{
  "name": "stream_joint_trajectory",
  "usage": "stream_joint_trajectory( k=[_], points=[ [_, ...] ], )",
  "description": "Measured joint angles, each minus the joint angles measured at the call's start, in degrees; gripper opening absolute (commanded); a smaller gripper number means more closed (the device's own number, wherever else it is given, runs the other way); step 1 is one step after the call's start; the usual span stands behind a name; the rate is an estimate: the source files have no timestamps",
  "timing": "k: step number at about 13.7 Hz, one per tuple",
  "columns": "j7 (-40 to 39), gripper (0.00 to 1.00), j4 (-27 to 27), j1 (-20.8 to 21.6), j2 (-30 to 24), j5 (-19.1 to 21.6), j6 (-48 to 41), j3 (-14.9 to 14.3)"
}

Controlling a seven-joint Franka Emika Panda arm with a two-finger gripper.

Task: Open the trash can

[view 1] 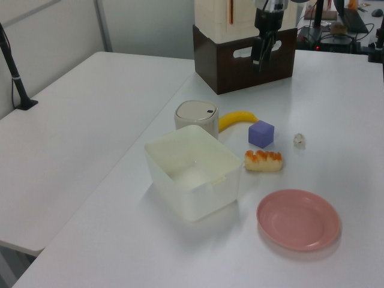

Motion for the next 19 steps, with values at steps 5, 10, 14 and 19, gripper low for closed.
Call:
stream_joint_trajectory(
  k=[5,10,14,19],
  points=[
    [0.1,1.0,0.0,0.0,0.0,0.0,-4.0,0.1],
    [0.4,1.0,0.1,0.0,0.0,0.1,-4.0,0.1],
    [0.4,1.0,0.0,0.0,0.0,0.1,-4.0,0.1],
    [0.4,1.0,0.0,0.0,0.0,0.1,-4.0,0.1]
  ],
)
